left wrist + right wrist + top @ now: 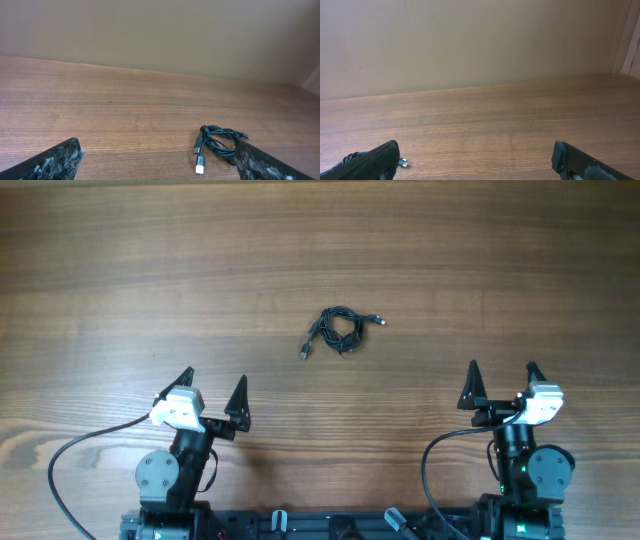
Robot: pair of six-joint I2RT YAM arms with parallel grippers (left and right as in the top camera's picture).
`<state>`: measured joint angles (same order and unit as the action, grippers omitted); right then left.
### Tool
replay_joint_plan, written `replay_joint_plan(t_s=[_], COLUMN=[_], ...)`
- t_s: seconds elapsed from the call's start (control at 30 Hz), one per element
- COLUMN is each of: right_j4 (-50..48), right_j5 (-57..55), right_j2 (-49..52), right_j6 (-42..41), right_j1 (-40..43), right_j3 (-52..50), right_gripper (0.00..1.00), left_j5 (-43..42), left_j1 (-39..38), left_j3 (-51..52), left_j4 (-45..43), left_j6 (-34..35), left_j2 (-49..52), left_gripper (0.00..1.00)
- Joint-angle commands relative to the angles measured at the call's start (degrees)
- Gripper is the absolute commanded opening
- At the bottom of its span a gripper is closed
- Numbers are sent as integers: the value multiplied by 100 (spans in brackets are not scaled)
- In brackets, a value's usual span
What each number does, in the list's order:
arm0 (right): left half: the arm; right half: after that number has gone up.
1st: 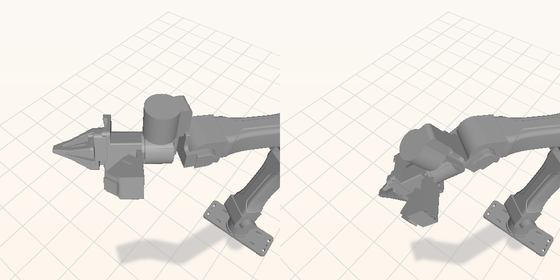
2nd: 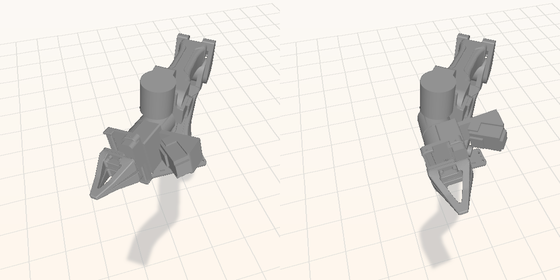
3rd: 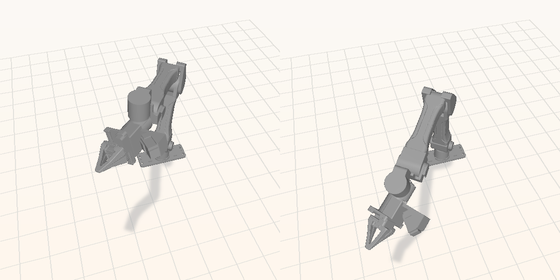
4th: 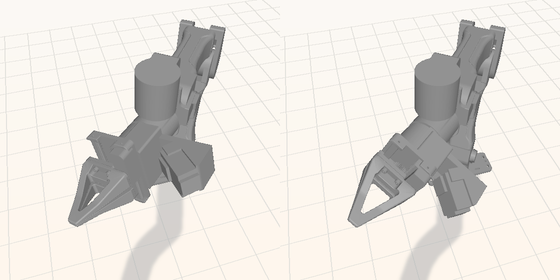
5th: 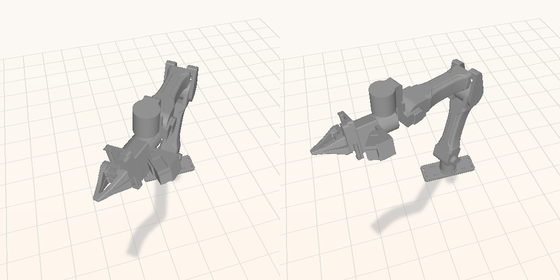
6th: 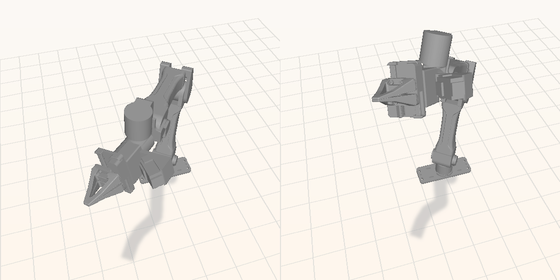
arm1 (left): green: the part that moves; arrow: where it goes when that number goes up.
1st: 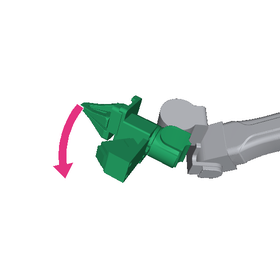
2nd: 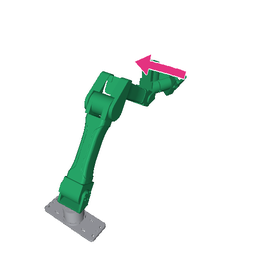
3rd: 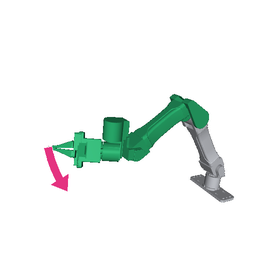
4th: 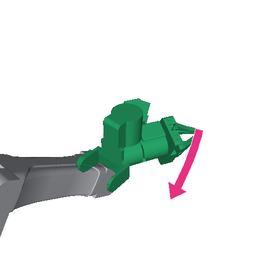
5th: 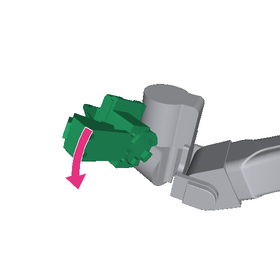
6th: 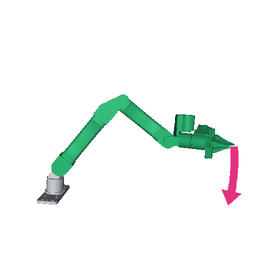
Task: Untangle cables
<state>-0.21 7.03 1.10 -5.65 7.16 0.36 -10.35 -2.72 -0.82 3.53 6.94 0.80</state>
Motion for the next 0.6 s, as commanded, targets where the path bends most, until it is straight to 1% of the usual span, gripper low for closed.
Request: replay_joint_plan(t_s=[0.0,0.57], right_j4=[-20,-20], right_j5=[4,4], right_j2=[-9,-9], right_j6=[103,103], right_j1=[-22,-22], right_j3=[-7,-7], right_gripper=[100,100], left_j5=[57,59], left_j1=[39,39], left_j3=[50,50], left_j4=[-4,-13], left_j6=[59,57], left_j2=[-42,-42], left_gripper=[100,100])
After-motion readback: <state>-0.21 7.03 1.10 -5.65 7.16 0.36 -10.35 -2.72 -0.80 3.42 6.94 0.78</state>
